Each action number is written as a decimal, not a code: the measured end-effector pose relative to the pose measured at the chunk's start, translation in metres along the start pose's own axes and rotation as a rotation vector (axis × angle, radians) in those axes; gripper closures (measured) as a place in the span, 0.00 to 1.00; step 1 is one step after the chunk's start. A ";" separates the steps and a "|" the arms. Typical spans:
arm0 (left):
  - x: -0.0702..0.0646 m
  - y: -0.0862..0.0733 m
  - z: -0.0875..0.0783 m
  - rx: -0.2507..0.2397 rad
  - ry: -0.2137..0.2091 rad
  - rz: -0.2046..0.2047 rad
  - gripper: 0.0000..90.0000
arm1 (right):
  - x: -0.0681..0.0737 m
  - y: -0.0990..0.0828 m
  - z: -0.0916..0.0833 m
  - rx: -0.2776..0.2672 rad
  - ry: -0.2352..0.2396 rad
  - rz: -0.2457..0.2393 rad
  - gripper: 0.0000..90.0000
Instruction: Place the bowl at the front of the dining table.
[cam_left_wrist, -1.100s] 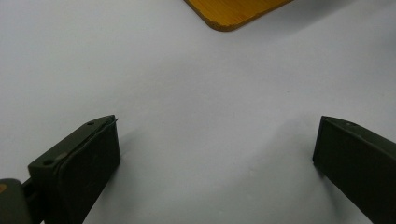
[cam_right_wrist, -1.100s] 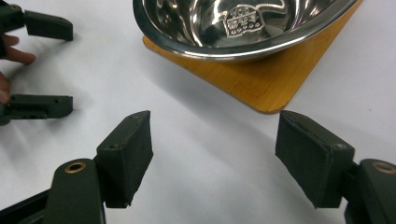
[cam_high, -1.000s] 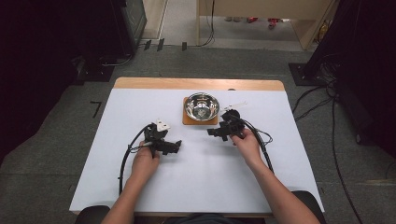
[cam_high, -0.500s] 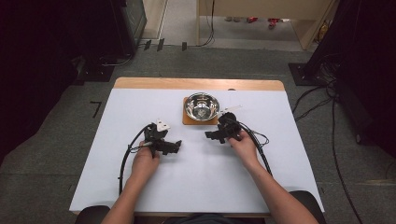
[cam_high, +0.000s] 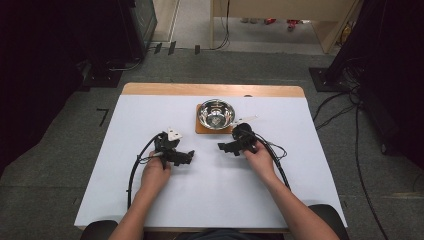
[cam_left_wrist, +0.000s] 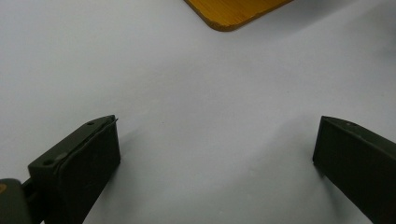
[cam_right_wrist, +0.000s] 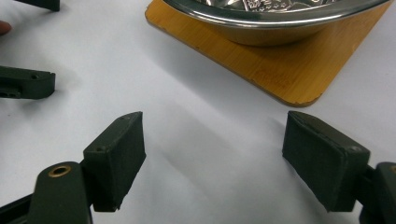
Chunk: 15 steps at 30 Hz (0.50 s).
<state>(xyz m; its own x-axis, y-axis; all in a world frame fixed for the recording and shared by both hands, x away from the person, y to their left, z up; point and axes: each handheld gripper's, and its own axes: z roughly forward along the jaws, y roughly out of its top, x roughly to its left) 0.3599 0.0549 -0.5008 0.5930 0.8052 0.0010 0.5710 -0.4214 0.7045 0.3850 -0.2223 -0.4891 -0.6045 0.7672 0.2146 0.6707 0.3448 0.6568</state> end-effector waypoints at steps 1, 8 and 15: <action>0.000 0.000 0.000 -0.001 0.000 -0.001 0.01 | 0.000 -0.003 -0.001 -0.019 0.008 0.002 0.22; 0.000 0.000 0.000 0.000 0.000 0.000 0.01 | 0.002 -0.009 0.000 -0.048 -0.004 -0.041 0.22; 0.000 0.000 0.000 0.001 0.001 0.002 0.01 | 0.006 -0.015 0.002 -0.075 -0.026 -0.101 0.17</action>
<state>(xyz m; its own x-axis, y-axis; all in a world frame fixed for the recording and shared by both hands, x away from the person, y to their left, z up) 0.3600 0.0551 -0.5007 0.5940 0.8045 0.0031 0.5704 -0.4239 0.7035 0.3721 -0.2218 -0.4994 -0.6556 0.7444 0.1266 0.5723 0.3804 0.7265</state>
